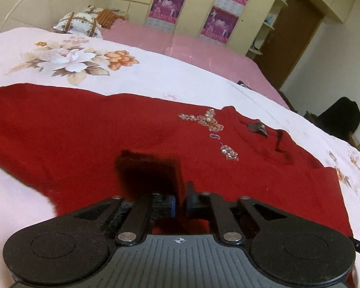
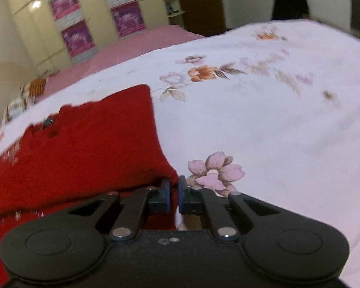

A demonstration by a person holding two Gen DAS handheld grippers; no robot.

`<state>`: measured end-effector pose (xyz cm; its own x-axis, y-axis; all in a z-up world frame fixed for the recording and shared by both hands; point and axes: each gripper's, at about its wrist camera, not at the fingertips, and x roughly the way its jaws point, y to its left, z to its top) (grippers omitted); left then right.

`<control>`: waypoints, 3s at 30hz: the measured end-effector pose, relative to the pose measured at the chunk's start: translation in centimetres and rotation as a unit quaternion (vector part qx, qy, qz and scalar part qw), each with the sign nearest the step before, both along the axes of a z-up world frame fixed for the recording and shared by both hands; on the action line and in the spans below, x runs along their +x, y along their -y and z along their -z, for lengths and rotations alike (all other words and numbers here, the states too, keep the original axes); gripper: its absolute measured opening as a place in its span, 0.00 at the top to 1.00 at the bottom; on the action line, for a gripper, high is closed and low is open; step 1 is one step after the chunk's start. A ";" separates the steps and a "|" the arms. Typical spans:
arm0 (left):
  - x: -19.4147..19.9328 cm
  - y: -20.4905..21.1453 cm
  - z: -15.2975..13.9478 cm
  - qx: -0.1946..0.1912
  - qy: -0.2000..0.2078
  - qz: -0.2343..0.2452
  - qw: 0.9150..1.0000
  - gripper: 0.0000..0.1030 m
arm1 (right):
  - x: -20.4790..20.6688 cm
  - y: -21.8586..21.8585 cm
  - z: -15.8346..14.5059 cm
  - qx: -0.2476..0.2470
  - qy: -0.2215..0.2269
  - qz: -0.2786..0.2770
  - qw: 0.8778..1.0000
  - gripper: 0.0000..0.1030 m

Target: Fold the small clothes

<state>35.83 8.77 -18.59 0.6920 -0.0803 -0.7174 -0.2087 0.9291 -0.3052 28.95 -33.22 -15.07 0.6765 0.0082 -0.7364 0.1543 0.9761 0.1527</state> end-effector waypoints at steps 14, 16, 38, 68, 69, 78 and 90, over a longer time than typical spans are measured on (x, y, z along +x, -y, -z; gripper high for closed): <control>-1.0 0.8 -2.4 0.043 0.060 0.010 0.997 0.14 | 3.4 0.9 -2.8 0.054 0.034 -0.028 0.998 0.62; -0.2 1.4 -1.5 0.044 0.046 0.013 0.998 0.14 | 5.4 0.6 -2.1 0.058 0.029 -0.033 0.997 0.62; 0.3 3.2 0.7 0.100 0.014 0.018 0.995 0.13 | 10.2 -1.6 0.8 -0.051 0.050 -0.014 0.997 0.83; -14.9 -27.1 2.2 -0.120 0.037 -0.316 0.940 0.22 | 0.8 -27.9 -3.0 0.000 0.051 -0.274 0.960 0.64; -14.4 -27.8 2.6 -0.127 0.043 -0.321 0.938 0.22 | 0.9 -28.2 -2.9 0.000 0.049 -0.274 0.960 0.64; -10.3 -32.2 4.1 -0.131 0.095 -0.350 0.923 0.47 | 2.1 -30.3 -1.9 -0.011 0.046 -0.268 0.962 0.64; -7.8 -30.6 1.3 -0.079 0.147 -0.303 0.938 0.95 | 2.7 -32.1 0.2 -0.032 0.026 -0.278 0.960 0.62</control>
